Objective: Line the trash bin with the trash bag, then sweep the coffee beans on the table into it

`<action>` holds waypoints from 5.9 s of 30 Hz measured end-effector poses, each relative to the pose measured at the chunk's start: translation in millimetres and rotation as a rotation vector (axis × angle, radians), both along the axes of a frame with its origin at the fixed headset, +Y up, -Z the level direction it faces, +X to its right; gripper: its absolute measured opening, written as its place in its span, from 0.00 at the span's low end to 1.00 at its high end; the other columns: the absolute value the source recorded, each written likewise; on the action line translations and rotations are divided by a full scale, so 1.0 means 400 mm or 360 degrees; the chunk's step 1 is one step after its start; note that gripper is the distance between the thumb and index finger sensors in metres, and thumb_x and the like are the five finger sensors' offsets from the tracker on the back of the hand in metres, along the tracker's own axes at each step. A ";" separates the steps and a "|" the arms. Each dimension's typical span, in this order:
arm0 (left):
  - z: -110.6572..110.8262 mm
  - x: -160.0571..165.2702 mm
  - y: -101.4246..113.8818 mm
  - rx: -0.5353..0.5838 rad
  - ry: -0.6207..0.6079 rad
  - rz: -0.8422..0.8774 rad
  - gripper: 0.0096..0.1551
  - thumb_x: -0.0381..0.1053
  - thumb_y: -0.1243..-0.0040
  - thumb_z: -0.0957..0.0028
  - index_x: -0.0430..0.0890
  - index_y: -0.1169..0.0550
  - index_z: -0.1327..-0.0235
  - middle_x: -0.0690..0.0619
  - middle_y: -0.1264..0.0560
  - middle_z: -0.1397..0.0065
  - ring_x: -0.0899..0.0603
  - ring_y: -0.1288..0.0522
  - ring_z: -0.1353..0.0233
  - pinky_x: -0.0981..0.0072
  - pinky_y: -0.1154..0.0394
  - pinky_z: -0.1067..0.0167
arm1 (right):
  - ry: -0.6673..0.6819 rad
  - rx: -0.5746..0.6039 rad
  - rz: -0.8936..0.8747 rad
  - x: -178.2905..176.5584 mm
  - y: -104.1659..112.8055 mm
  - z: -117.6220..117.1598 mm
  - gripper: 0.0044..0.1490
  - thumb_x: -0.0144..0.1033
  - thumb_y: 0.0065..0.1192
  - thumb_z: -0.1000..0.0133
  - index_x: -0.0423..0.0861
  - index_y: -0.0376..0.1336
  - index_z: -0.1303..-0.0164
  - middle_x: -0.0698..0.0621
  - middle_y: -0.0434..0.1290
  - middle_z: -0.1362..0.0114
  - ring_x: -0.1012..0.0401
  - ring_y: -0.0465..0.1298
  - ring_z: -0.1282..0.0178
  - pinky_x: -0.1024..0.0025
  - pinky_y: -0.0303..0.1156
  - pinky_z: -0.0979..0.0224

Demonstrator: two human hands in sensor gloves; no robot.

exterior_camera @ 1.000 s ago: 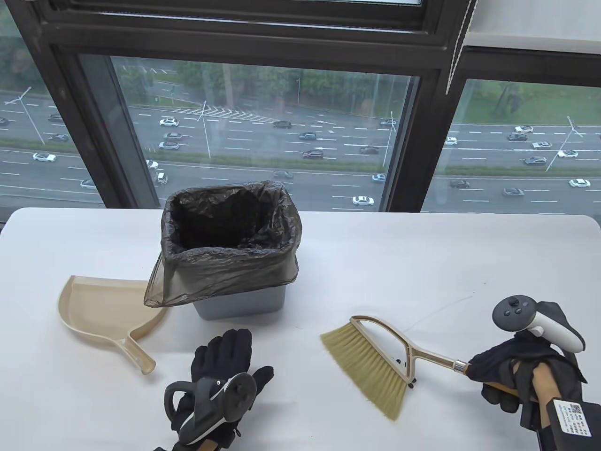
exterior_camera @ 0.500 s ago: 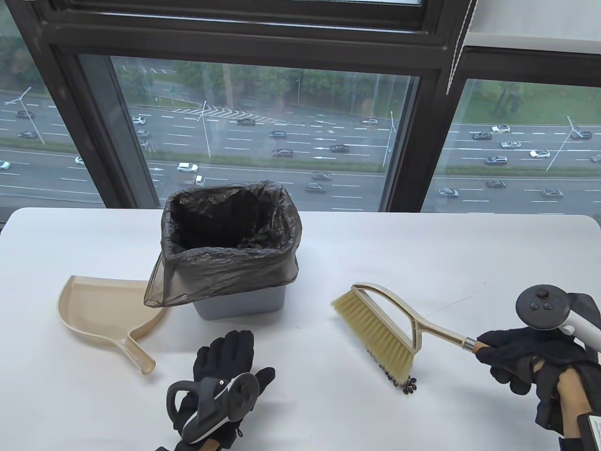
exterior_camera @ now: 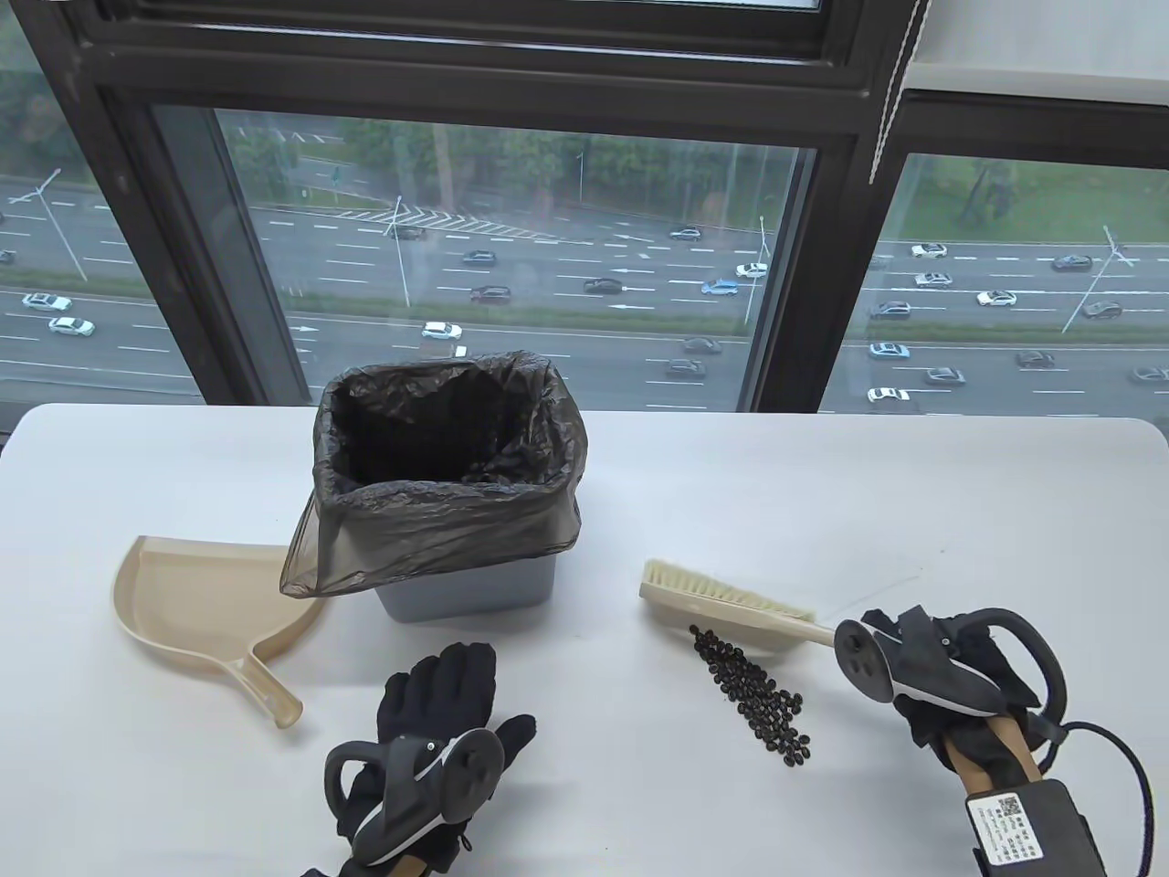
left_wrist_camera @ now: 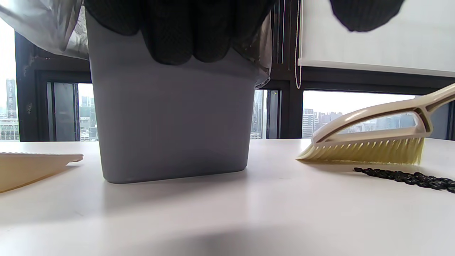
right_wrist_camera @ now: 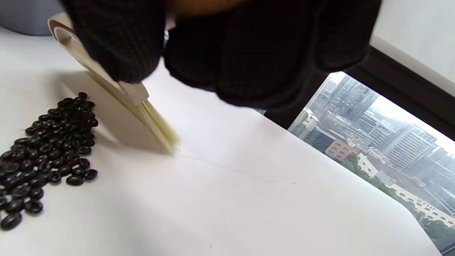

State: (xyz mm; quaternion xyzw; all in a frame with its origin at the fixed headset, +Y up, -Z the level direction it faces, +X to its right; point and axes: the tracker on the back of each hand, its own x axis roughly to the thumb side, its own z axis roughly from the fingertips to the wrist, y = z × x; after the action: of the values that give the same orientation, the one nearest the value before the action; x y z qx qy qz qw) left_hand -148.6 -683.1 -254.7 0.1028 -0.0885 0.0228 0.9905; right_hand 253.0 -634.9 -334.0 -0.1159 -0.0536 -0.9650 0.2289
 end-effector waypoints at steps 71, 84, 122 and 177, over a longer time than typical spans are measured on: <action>0.010 0.003 0.016 0.0104 -0.0062 0.0048 0.47 0.76 0.55 0.45 0.50 0.38 0.18 0.45 0.32 0.16 0.35 0.28 0.21 0.38 0.36 0.27 | -0.0547 -0.0664 0.0018 0.081 0.053 -0.073 0.28 0.40 0.75 0.53 0.57 0.68 0.43 0.54 0.79 0.45 0.51 0.80 0.45 0.39 0.58 0.23; 0.009 -0.004 0.015 0.0103 -0.0044 0.0073 0.47 0.76 0.55 0.45 0.50 0.38 0.18 0.46 0.32 0.16 0.35 0.28 0.21 0.38 0.36 0.27 | -0.0240 -0.0404 0.0071 -0.007 0.094 -0.133 0.25 0.38 0.76 0.53 0.59 0.67 0.46 0.57 0.78 0.46 0.53 0.77 0.43 0.43 0.59 0.24; -0.005 -0.008 0.006 0.0082 -0.0023 0.0097 0.47 0.76 0.55 0.45 0.50 0.38 0.18 0.46 0.32 0.16 0.35 0.28 0.21 0.38 0.35 0.27 | -0.0418 0.0069 0.0390 0.034 0.145 -0.007 0.39 0.51 0.66 0.51 0.50 0.60 0.29 0.57 0.82 0.48 0.61 0.86 0.62 0.57 0.78 0.44; -0.048 -0.248 0.016 0.0102 0.0586 0.0404 0.53 0.75 0.55 0.42 0.45 0.50 0.14 0.40 0.45 0.11 0.29 0.41 0.14 0.32 0.43 0.25 | -0.0659 0.0537 -0.1861 0.048 -0.097 0.119 0.42 0.46 0.63 0.47 0.39 0.55 0.26 0.53 0.78 0.45 0.61 0.84 0.61 0.54 0.76 0.42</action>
State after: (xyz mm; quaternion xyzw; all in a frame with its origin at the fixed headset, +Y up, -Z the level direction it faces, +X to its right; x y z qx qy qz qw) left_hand -247.7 -676.5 -273.8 0.1468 0.1068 0.1253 0.9754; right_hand 272.2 -673.9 -286.5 0.1005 0.1280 -0.9280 -0.3350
